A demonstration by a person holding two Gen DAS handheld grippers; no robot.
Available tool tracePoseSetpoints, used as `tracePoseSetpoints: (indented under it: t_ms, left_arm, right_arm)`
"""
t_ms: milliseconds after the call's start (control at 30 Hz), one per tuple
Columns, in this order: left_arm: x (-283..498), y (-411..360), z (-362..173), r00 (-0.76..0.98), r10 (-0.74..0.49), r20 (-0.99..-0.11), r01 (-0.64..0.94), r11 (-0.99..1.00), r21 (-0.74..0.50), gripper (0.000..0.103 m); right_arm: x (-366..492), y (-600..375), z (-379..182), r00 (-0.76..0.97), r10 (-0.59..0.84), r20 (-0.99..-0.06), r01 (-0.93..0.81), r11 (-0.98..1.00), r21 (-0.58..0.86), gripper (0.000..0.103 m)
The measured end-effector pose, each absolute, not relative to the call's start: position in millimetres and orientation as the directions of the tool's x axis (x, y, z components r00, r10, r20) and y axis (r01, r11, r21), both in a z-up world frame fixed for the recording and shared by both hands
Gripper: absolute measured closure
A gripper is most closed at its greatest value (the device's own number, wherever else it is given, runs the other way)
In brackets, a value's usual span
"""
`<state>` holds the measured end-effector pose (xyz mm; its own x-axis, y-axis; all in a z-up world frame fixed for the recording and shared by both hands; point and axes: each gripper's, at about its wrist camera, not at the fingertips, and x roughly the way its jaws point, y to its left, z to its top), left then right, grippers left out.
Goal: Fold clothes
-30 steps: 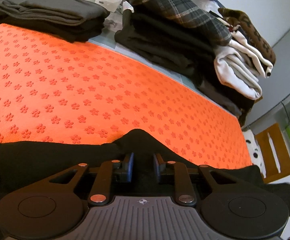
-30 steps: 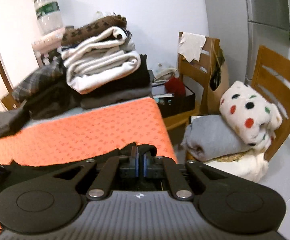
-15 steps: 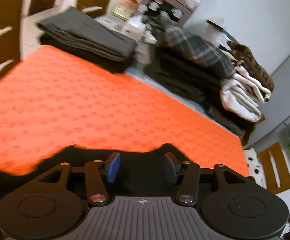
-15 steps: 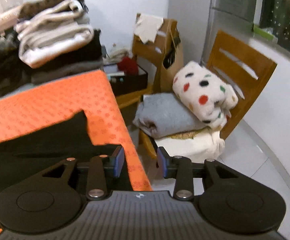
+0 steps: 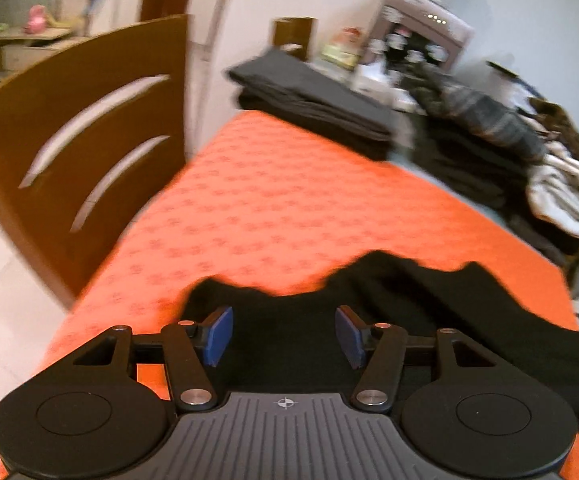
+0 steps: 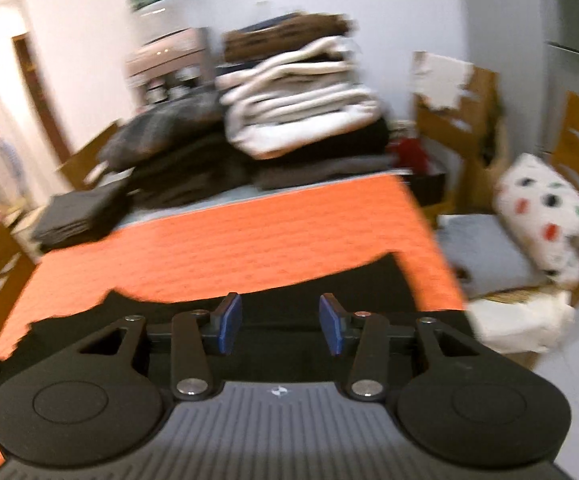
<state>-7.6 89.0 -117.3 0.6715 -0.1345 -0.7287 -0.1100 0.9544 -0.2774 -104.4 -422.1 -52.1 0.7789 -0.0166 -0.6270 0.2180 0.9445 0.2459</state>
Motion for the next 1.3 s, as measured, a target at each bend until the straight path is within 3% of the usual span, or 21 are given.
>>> tracePoseSetpoints:
  t_ms: [167, 367, 433, 533, 900, 1300]
  left_arm:
    - [-12, 114, -133, 0.668, -0.101, -0.737, -0.165, 0.946, -0.279, 0.043]
    - [-4, 125, -150, 0.635, -0.171, -0.753, -0.147, 0.931, -0.335, 0.045]
    - [-4, 126, -151, 0.625, -0.202, -0.754, -0.128, 0.926, -0.355, 0.078]
    - [-5, 131, -146, 0.626, -0.216, -0.749, -0.136, 0.916, -0.377, 0.093]
    - [8, 127, -98, 0.65, -0.293, -0.701, -0.11, 0.877, -0.468, 0.095]
    - [19, 106, -80, 0.674, -0.328, -0.661, -0.079, 0.858, -0.507, 0.095]
  right_arm:
    - [-84, -368, -45, 0.767, 0.114, -0.632, 0.071, 0.963, 0.26, 0.053]
    - [-65, -308, -40, 0.735, 0.244, -0.633, -0.081, 0.958, 0.274, 0.051]
    - [-59, -290, -38, 0.721, 0.283, -0.632, -0.13, 0.952, 0.278, 0.05]
    - [-52, -261, -36, 0.691, 0.346, -0.635, -0.214, 0.937, 0.277, 0.048]
    - [-18, -117, -47, 0.515, 0.521, -0.681, -0.583, 0.795, 0.167, 0.045]
    - [-7, -15, -71, 0.492, 0.479, -0.727, -0.708, 0.706, -0.014, 0.039]
